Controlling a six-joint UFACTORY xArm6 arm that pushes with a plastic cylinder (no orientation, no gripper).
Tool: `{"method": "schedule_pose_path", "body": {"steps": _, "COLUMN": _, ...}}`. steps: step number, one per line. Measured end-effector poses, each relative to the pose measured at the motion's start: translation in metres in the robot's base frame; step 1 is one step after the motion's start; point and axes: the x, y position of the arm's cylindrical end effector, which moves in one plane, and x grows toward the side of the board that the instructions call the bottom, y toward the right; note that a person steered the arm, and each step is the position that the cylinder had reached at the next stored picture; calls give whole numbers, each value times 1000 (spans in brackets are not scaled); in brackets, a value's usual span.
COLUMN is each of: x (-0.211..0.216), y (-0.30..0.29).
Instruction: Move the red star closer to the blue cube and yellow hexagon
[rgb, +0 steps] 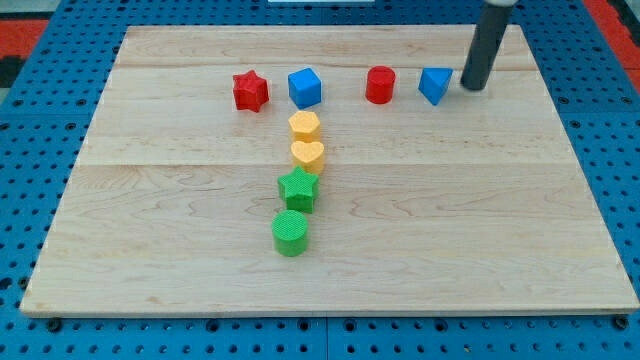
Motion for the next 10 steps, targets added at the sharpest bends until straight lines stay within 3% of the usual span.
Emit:
{"method": "schedule_pose_path", "body": {"steps": 1, "x": -50, "y": -35}}
{"method": "schedule_pose_path", "body": {"steps": 4, "x": -83, "y": -184}}
{"method": "schedule_pose_path", "body": {"steps": 5, "x": -78, "y": -259}}
{"method": "schedule_pose_path", "body": {"steps": 6, "x": -15, "y": -287}}
{"method": "schedule_pose_path", "body": {"steps": 7, "x": 23, "y": -272}}
{"method": "schedule_pose_path", "body": {"steps": 9, "x": 11, "y": -333}}
{"method": "schedule_pose_path", "body": {"steps": 10, "x": 27, "y": -351}}
